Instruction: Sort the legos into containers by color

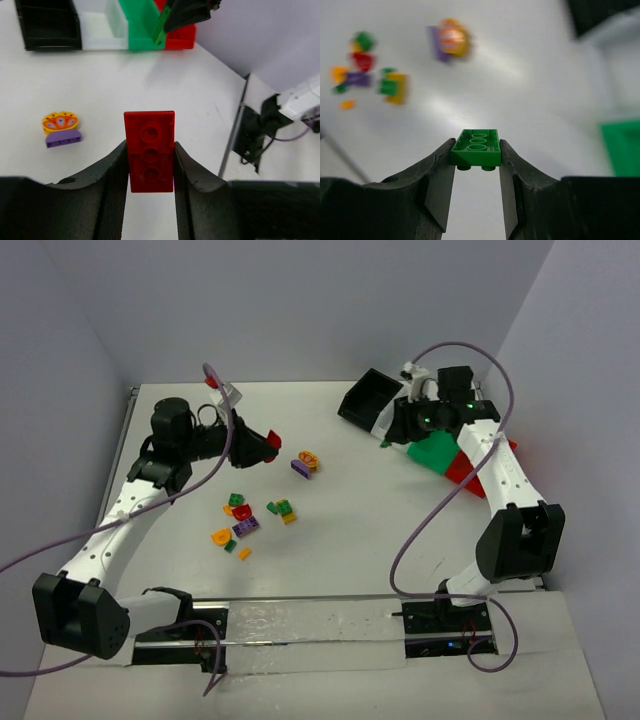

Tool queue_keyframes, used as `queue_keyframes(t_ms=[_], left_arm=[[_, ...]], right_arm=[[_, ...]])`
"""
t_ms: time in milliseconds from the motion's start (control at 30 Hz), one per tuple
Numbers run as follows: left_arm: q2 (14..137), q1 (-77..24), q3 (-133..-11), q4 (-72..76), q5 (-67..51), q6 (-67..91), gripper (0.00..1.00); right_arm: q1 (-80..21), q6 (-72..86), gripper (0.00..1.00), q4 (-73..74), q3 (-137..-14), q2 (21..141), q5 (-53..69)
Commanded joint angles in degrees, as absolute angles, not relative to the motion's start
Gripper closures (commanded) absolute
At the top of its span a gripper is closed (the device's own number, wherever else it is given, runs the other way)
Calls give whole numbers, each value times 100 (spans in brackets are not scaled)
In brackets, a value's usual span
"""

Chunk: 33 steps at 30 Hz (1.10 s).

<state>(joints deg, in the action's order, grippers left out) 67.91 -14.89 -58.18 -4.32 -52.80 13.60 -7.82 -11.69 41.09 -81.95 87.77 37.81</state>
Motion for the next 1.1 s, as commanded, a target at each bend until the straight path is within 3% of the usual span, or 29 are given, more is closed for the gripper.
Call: queue_keyframes(t_ms=[0,200,533,600,667,800,900,967,1067], left_arm=[[7028,-1916,-6458,-1128,-3800,676,100],[7347,-2029,-6706,-1179,-3754,765,100],[7382,-2065,-6750,-1257,-3646,606,100],[7427,-2071,-6723,-1242,-3703,630,100],[7471,-2074,-6696,-1239,-3757,659,99],[7462,-2074,-6645,-1216,-3884,677,96],[7453,-2074,-6605,-1217,-4010,668,94],[7444,-2067,-6590,-1240,-4259,634,93],[7434,-2065,-6512,-1187,-4993,650,93]], right_arm=[[-282,-1476,100,3712,-8212,8656,1658],[183,-1617,100,3414,-8740,9581,431],[281,-1546,100,3018,-9071,10483,-421],[279,-1537,87,2986,-9124,10601,-481],[289,-1490,59,3100,-9261,10706,-471],[281,-1380,32,3234,-9389,10626,-346],[247,-1333,23,3388,-9597,10466,-168],[225,-1294,23,3650,-9734,10281,101],[107,-1585,23,3898,-9677,9728,1670]])
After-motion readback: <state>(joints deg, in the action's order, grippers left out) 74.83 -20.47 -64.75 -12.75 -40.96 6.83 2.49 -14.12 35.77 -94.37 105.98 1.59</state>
